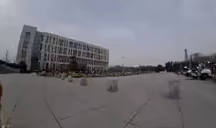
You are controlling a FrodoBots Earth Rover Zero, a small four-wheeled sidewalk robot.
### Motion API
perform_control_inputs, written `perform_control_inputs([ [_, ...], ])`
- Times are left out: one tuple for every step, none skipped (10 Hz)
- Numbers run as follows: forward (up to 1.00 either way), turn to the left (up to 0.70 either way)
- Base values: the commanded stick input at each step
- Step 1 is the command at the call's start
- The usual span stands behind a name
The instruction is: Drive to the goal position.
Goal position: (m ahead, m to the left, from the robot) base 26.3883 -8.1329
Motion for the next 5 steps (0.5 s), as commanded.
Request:
perform_control_inputs([
  [0.85,-0.34],
  [0.85,-0.34],
  [0.85,-0.34],
  [0.85,0.00],
  [0.85,0.00],
])
